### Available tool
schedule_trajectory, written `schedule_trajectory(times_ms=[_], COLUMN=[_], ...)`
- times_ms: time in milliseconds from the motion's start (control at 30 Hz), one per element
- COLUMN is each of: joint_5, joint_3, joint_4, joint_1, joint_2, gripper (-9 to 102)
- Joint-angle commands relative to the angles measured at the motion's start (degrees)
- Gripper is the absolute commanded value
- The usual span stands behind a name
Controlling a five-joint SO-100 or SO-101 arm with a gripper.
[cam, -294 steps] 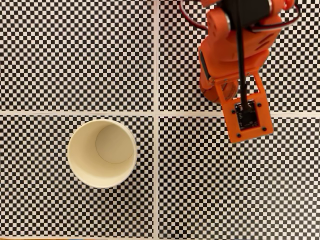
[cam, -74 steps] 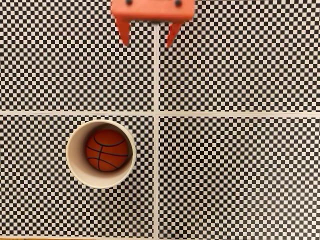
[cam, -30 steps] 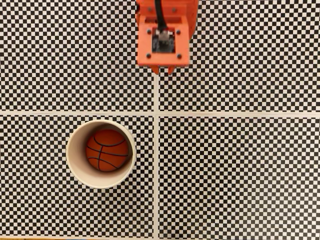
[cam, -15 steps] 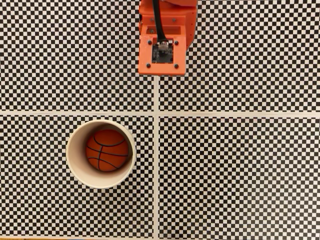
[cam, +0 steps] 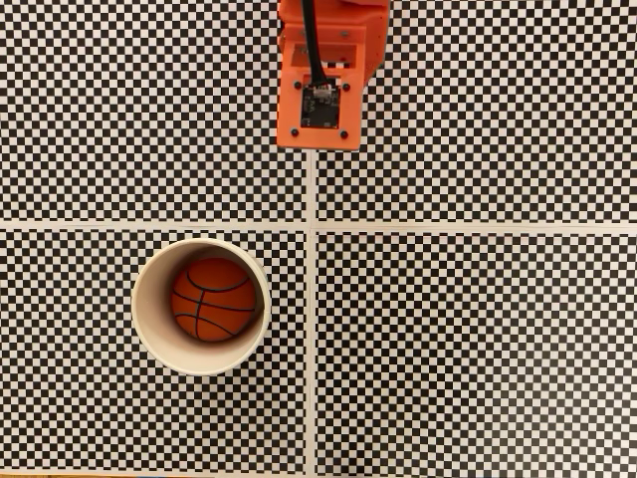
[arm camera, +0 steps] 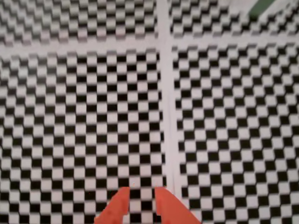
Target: Grasp basketball and place into cup.
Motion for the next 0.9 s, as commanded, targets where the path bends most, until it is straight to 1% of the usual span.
schedule_trajectory(times_ms=[0,167,867], joint_5=[-0.6,-0.3,-0.3], joint_3=[2.4,2.4,2.4], joint_4=[1.8,1.8,1.8], joint_1=[0.3,-1.6,-0.9], joint_2=[0.4,0.4,0.4], gripper=[0,0,0])
